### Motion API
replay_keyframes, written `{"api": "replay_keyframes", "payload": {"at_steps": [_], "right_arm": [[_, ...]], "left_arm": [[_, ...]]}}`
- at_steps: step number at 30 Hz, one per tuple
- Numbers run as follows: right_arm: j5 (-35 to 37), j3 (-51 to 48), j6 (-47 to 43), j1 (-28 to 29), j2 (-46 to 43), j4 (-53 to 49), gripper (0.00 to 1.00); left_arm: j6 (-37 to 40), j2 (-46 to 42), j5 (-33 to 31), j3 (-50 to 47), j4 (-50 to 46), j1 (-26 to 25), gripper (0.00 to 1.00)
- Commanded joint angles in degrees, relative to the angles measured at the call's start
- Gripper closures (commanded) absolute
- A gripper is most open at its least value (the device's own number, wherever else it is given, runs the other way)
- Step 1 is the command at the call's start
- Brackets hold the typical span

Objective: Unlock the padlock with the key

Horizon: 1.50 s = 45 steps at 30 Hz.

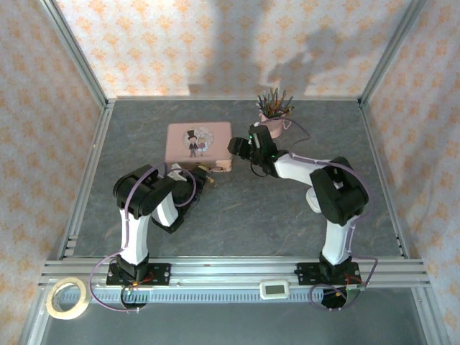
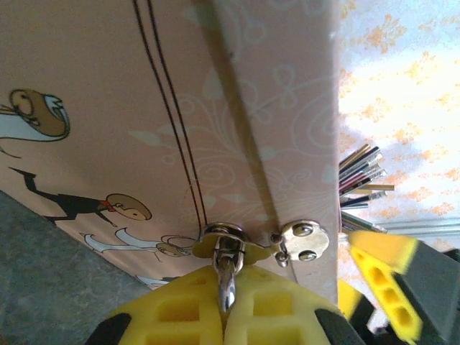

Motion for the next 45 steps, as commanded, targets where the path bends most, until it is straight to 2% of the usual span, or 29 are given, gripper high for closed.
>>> {"api": "replay_keyframes", "payload": {"at_steps": [1, 5, 14, 20, 32, 39, 45], "right_arm": [[-2.9, 2.4, 6.3, 0.7, 3.5, 7.5, 0.39], [-3.5, 3.2, 6.3, 2.1, 5.4, 9.7, 0.39], [-1.1, 5.6, 5.4, 2.8, 8.6, 4.6, 0.40], [5.2, 0.5, 9.4, 2.6, 5.8, 4.3, 0.43], [9.1, -6.8, 14.3, 5.4, 2.6, 7.2, 0.49], [7.6, -4.9, 9.9, 5.5, 1.2, 6.1, 0.48], [5.2, 0.5, -0.2, 4.6, -1.4, 1.2, 0.28]], "left_arm": [[-1.0, 0.5, -4.9, -2.2, 9.4, 0.1, 1.00], [-1.3, 1.7, -4.4, -2.4, 11.1, 0.0, 1.00], [-1.2, 2.4, -5.3, -3.6, 13.4, 0.2, 1.00], [-2.5, 1.4, -10.7, -6.8, 14.4, 0.9, 1.00], [-5.4, -1.9, -20.5, -6.5, 14.4, 0.8, 1.00], [-3.3, 0.2, -13.5, -3.1, 14.4, 0.7, 1.00], [0.4, -0.3, -6.5, -2.5, 12.4, 0.2, 1.00]]}}
